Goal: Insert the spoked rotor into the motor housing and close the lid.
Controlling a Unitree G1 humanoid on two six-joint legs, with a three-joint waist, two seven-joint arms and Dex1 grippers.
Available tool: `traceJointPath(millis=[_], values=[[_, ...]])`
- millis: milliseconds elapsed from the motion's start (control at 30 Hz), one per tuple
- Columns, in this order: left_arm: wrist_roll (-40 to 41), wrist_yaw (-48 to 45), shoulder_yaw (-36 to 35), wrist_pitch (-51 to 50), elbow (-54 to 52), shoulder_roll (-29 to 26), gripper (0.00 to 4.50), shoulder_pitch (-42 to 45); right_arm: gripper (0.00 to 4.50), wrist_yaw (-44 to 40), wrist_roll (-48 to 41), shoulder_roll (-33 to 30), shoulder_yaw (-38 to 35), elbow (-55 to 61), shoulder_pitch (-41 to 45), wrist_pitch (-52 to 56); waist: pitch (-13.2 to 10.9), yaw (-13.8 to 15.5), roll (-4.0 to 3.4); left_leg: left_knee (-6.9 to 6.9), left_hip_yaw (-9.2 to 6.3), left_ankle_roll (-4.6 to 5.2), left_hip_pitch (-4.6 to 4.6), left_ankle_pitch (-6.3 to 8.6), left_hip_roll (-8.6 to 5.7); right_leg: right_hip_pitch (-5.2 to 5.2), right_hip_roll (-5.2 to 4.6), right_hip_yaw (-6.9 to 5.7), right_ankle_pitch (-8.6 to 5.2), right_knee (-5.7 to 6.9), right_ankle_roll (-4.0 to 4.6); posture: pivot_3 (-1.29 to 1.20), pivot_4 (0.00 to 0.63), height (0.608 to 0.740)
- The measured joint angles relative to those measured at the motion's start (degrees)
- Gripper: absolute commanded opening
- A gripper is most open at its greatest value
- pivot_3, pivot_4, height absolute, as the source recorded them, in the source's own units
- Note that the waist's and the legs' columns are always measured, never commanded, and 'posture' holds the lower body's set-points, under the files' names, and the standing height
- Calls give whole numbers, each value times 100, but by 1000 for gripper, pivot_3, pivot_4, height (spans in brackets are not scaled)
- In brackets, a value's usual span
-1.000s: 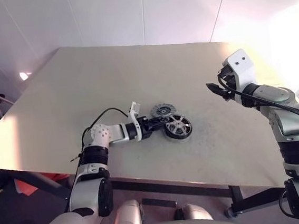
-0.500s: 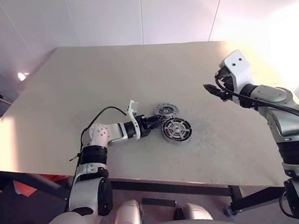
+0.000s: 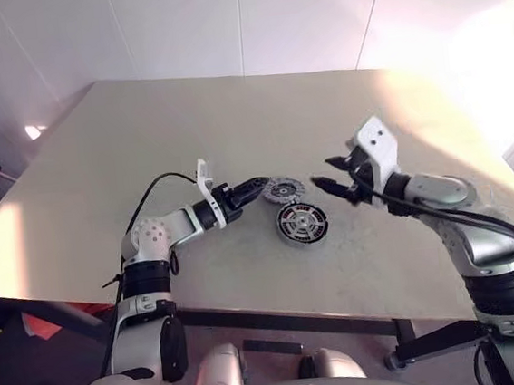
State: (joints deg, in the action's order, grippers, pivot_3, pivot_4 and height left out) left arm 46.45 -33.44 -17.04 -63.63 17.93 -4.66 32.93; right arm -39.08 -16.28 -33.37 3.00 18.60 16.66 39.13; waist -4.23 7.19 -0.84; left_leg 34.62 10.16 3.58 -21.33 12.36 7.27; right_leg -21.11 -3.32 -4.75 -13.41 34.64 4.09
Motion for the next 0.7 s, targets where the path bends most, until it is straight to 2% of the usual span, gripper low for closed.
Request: traceJointPath(millis=[267, 533, 700], values=[[-308, -305, 380, 452, -207, -601, 1693, -264, 2689, 68, 65, 144, 373, -23, -227, 49, -1, -6, -1, -2, 0, -12, 18, -4, 0, 13, 0, 0, -22, 3, -39, 0, 0, 740], [-521, -329, 434, 728, -194, -716, 1693, -387, 2689, 128, 235, 265, 578, -489, -366, -19, -1, -7, -1, -2, 0, -14, 15, -4, 0, 13, 0, 0, -2, 2, -5, 0, 0, 740], [-608, -323, 499, 844, -158, -728, 1693, -392, 2689, 190, 318, 415, 644, -782, -370, -362, 1, -10, 2, -2, 0, -15, 46, -5, 0, 39, 0, 0, -22, 2, -39, 0, 0, 740]])
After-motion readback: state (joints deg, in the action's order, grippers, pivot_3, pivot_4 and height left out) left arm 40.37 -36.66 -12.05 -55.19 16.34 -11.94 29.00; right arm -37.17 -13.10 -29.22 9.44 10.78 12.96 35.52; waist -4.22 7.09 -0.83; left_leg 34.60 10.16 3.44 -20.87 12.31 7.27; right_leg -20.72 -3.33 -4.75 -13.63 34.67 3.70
